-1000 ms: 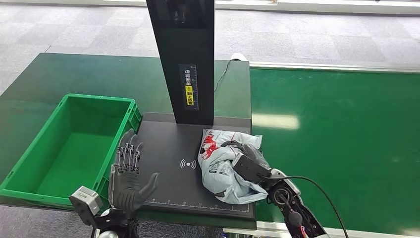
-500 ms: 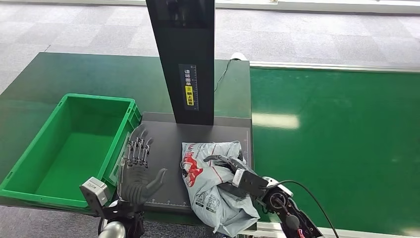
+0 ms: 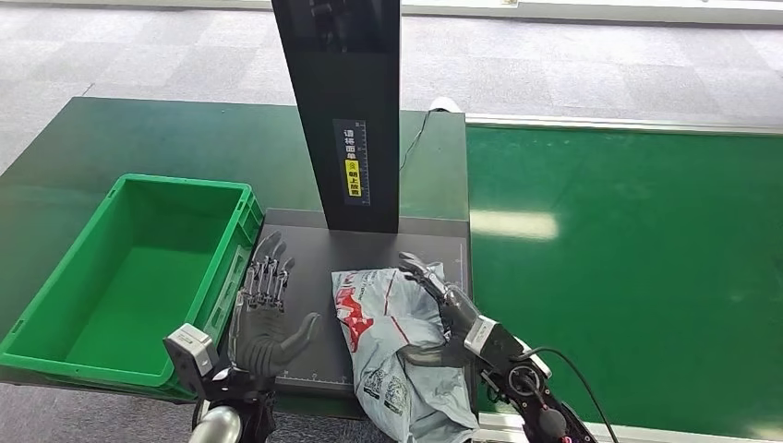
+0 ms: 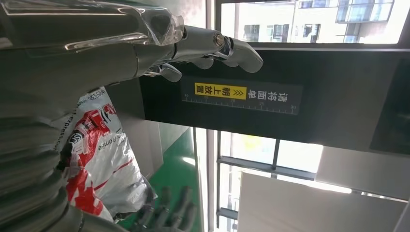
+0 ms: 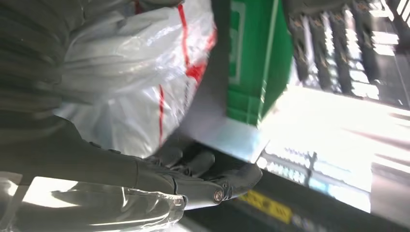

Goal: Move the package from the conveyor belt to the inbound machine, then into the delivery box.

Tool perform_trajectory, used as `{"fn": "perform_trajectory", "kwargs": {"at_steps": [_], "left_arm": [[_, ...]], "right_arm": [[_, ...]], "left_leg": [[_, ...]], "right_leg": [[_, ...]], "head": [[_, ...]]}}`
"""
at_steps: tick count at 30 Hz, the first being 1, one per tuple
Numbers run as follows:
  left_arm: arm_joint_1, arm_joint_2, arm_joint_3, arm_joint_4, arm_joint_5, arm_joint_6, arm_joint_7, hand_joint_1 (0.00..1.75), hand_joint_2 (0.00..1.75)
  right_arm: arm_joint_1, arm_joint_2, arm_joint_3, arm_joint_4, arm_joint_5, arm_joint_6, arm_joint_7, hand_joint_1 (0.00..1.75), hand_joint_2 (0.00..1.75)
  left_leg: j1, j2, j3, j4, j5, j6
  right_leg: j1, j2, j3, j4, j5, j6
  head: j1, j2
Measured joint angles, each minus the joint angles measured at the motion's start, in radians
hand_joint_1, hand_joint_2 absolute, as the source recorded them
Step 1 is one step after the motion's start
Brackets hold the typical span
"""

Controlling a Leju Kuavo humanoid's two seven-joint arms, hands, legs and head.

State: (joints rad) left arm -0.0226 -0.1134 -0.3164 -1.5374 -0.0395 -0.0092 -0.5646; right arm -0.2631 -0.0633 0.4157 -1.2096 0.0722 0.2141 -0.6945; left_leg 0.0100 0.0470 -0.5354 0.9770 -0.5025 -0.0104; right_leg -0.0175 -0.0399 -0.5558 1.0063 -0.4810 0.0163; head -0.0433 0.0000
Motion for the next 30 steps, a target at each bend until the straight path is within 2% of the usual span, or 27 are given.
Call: {"fn": "perform_trajectory", "kwargs": {"at_steps": [7,10,13,15,18,22,25,28,30], "left_arm": [[0.006,0.003,0.0,-0.001,0.002,0.002,0.0,0.0,1.75],[0.015,0.003,0.001,-0.008,0.0,0.012,0.001,0.0,1.75],[0.04,0.003,0.002,-0.033,-0.008,0.028,0.006,0.0,1.75],[0.058,0.003,0.003,-0.048,-0.013,0.035,0.009,0.0,1.75],[0.08,0.002,0.006,-0.064,-0.017,0.043,0.011,0.0,1.75],[0.106,0.002,0.011,-0.085,-0.045,0.057,0.024,0.0,1.75],[0.126,0.007,0.007,-0.102,-0.21,0.11,0.097,0.0,1.75],[0.14,0.014,-0.014,-0.122,-0.507,0.173,0.21,0.0,1.75],[0.139,0.019,-0.043,-0.132,-0.682,0.168,0.285,0.0,1.75]], "right_arm": [[0.034,0.003,-0.036,-0.081,-0.015,-0.031,-0.002,0.0,1.75],[0.066,0.018,-0.067,-0.139,-0.053,-0.114,-0.004,0.0,1.75],[0.11,0.054,-0.123,-0.223,-0.135,-0.255,-0.004,0.0,1.75],[0.139,0.08,-0.162,-0.277,-0.226,-0.315,-0.003,0.0,1.75],[0.182,0.112,-0.218,-0.356,-0.353,-0.358,-0.003,0.0,1.75],[0.236,0.137,-0.274,-0.45,-0.43,-0.383,-0.005,0.0,1.75],[0.261,0.155,-0.311,-0.507,-0.458,-0.395,-0.005,0.0,1.75],[0.278,0.17,-0.348,-0.554,-0.476,-0.399,-0.005,0.0,1.75],[0.282,0.179,-0.368,-0.575,-0.484,-0.399,-0.005,0.0,1.75]], "left_leg": [[0.0,0.0,0.0,0.0,0.0,0.0],[0.0,0.0,0.0,0.0,0.0,0.0],[0.0,0.0,0.0,0.0,0.0,0.0],[0.0,0.0,-0.001,0.0,0.0,0.0],[0.0,0.0,-0.001,0.0,0.0,0.0],[0.0,0.0,-0.001,0.0,0.0,0.0],[0.0,0.0,-0.001,0.0,0.0,0.0],[0.0,0.0,-0.001,0.0,0.0,0.0],[0.0,0.0,-0.001,0.0,0.0,0.0]], "right_leg": [[0.0,0.0,0.0,0.0,0.0,0.0],[0.0,0.0,0.0,0.0,0.0,0.0],[0.0,0.0,0.0,0.0,0.0,0.0],[0.0,0.0,-0.001,0.0,0.0,0.0],[0.0,0.0,-0.001,0.0,-0.001,0.0],[0.0,0.0,-0.001,0.0,-0.001,0.0],[0.0,0.0,-0.001,0.0,-0.001,0.0],[0.0,0.0,-0.001,0.0,-0.001,0.0],[0.0,0.0,-0.001,0.0,-0.001,0.0]], "head": [[0.0,0.0],[0.0,0.0],[0.0,0.0],[0.0,0.0],[0.0,0.0],[0.0,0.0],[0.0,0.0],[0.0,0.0],[0.0,0.0]]}}
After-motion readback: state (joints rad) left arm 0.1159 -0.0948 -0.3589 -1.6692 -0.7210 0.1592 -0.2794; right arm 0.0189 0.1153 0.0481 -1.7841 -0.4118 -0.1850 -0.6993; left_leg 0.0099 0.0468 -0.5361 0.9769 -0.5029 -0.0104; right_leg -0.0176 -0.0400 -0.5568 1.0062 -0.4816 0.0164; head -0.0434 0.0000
